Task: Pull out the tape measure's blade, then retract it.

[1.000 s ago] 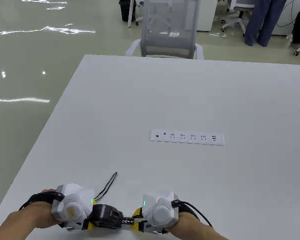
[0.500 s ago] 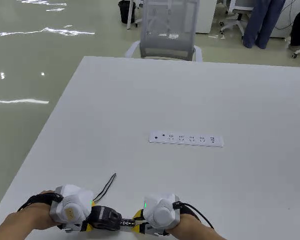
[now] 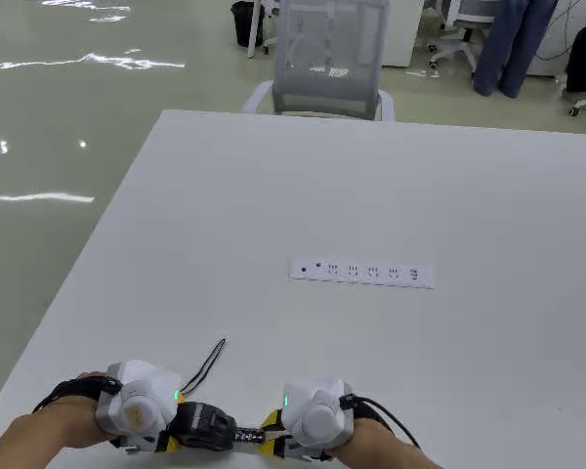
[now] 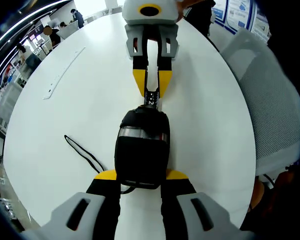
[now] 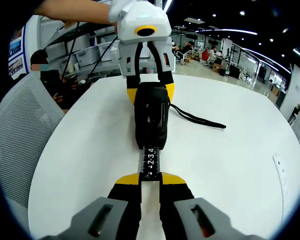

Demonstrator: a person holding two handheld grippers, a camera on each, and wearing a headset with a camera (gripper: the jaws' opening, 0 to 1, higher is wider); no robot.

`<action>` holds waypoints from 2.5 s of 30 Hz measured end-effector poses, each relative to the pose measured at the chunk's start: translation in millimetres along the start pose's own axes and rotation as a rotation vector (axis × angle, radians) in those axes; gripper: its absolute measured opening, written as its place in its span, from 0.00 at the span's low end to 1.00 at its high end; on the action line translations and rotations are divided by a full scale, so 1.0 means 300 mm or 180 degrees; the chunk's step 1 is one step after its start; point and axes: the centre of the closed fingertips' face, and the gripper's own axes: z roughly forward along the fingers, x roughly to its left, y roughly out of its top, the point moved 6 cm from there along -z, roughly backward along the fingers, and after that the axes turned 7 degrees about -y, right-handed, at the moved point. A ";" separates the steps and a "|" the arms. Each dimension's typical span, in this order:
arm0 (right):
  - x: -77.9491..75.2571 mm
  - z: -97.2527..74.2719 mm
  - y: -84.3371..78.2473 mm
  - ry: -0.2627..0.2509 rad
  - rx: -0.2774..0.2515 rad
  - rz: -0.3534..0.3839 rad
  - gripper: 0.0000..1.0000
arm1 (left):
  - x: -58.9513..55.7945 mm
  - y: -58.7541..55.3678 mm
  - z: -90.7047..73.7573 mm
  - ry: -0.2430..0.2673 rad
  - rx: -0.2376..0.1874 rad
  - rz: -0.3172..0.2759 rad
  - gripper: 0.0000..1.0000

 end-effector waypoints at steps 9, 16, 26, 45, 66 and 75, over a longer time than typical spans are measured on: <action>0.000 -0.005 -0.002 -0.0003 0.0000 -0.0012 0.11 | 0.000 0.000 0.000 0.0009 -0.0018 -0.0026 0.27; -0.001 -0.005 -0.008 -0.0003 0.0000 -0.0002 0.11 | 0.000 0.002 0.000 0.0008 -0.0015 -0.0021 0.27; -0.001 -0.005 -0.013 -0.0001 0.0002 -0.0005 0.11 | 0.000 0.005 0.001 0.0008 0.0000 -0.0007 0.27; -0.001 -0.016 -0.025 0.0005 0.0021 -0.0006 0.11 | -0.001 0.009 0.004 0.0002 -0.0002 0.0000 0.27; -0.007 -0.040 -0.039 0.0001 0.0023 -0.0021 0.11 | -0.001 0.004 0.002 0.0023 -0.0012 -0.0034 0.27; -0.008 -0.045 -0.046 0.0005 0.0023 -0.0031 0.11 | -0.002 0.006 0.001 0.0023 -0.0014 -0.0040 0.27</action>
